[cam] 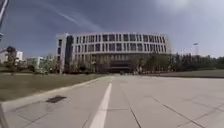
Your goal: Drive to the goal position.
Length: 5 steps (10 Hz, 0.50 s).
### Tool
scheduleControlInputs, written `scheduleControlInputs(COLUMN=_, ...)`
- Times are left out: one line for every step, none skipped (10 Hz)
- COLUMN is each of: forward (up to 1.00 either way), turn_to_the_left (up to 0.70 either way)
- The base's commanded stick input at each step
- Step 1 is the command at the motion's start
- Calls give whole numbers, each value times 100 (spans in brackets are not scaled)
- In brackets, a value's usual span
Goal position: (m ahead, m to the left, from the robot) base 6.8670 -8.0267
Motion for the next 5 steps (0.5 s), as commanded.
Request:
scheduleControlInputs(forward=70, turn_to_the_left=0)
scheduleControlInputs(forward=70, turn_to_the_left=0)
scheduleControlInputs(forward=70, turn_to_the_left=0)
scheduleControlInputs(forward=70, turn_to_the_left=0)
scheduleControlInputs(forward=70, turn_to_the_left=0)
